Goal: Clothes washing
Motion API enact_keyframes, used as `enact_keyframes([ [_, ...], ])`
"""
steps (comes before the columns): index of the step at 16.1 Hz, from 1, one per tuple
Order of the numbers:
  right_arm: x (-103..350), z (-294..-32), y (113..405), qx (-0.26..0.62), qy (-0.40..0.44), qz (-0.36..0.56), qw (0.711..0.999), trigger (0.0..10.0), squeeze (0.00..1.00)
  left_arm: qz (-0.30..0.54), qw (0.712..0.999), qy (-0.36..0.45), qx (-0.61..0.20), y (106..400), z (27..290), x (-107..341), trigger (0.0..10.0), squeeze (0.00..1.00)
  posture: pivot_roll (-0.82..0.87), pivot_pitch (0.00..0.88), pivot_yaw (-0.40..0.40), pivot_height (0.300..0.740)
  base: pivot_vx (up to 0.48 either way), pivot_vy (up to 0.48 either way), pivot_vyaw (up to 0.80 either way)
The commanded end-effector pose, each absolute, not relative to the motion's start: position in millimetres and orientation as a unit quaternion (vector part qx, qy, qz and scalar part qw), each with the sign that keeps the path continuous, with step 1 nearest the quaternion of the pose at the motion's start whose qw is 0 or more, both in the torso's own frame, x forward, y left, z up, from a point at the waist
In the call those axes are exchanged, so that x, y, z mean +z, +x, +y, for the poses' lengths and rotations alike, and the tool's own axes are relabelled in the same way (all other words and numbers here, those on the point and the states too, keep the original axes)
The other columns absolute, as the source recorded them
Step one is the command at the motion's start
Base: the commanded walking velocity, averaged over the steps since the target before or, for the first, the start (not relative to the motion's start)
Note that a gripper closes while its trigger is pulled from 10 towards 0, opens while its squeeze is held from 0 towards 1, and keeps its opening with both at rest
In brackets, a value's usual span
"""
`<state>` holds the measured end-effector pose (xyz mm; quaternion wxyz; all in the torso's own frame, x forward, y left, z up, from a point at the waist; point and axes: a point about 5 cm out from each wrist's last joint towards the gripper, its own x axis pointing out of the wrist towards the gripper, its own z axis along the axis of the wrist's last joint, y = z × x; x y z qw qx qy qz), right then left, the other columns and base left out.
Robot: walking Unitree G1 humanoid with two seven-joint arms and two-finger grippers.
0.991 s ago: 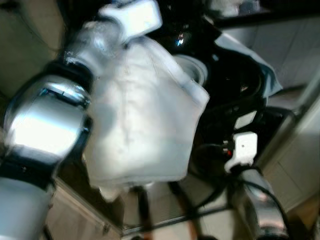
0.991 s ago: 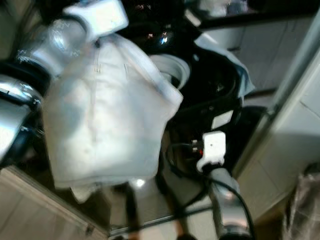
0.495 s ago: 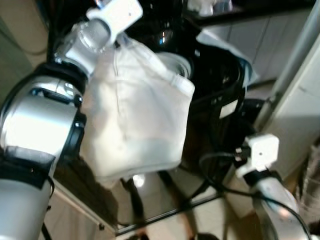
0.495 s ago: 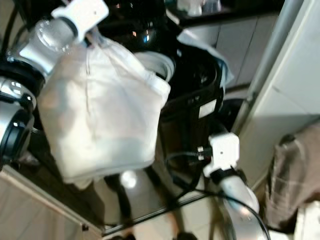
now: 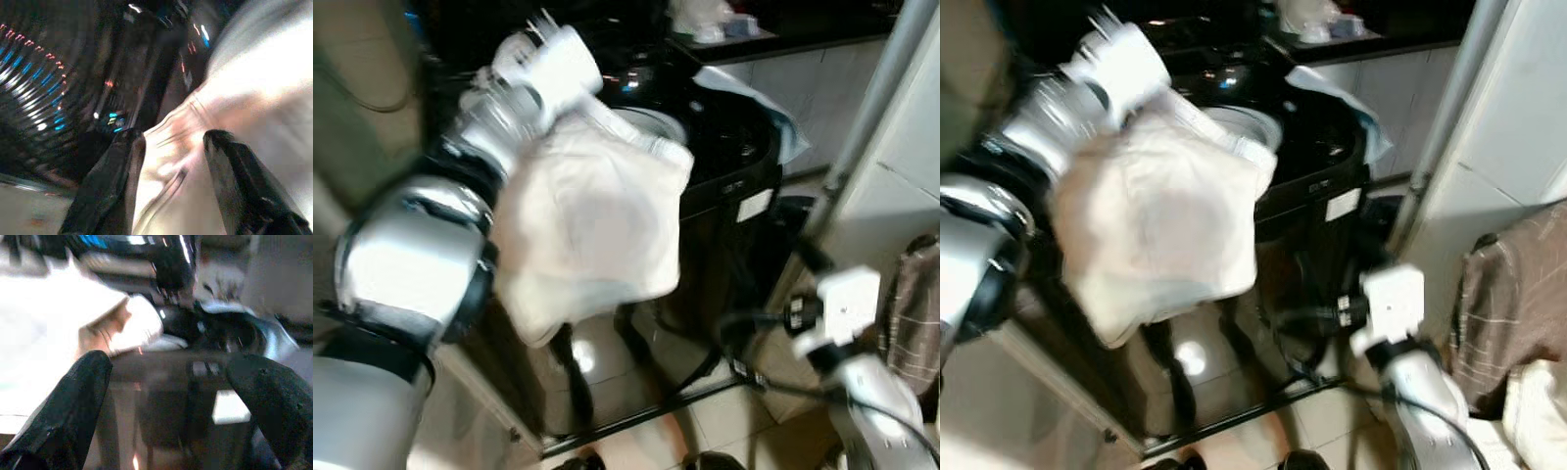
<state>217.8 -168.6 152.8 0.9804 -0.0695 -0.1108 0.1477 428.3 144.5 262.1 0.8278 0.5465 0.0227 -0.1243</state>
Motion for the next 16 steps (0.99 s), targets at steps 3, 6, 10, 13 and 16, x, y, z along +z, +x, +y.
enact_keyframes([
  [3, 168, -167, 219, 0.144, -0.075, -0.142, 0.976, 10.0, 0.00, 0.016, 0.761, 0.635, -0.130, 427, 146, 252, 10.0, 1.00, -0.34, 0.000, 0.095, 0.740, 0.000, 0.000, 0.00],
  [6, 168, -166, 221, 0.126, -0.060, -0.147, 0.979, 10.0, 0.00, -0.102, 0.923, 0.352, -0.116, 427, 139, 318, 10.0, 0.00, -0.34, 0.000, 0.115, 0.740, 0.000, 0.000, 0.00],
  [10, 167, -158, 233, 0.118, -0.043, -0.159, 0.979, 10.0, 0.00, -0.231, 0.943, 0.128, -0.203, 408, 142, 320, 10.0, 0.00, -0.30, 0.000, 0.129, 0.740, 0.000, 0.000, 0.00],
  [13, 170, -153, 250, 0.138, -0.020, -0.164, 0.977, 10.0, 0.00, -0.241, 0.950, 0.045, -0.195, 350, 131, 262, 10.0, 0.00, -0.22, 0.000, 0.093, 0.740, 0.000, 0.000, 0.00],
  [16, 169, -139, 269, 0.186, 0.004, -0.157, 0.970, 10.0, 0.00, -0.254, 0.942, 0.074, -0.206, 294, 117, 235, 10.0, 0.00, -0.10, 0.000, 0.035, 0.740, 0.000, 0.000, 0.00],
])
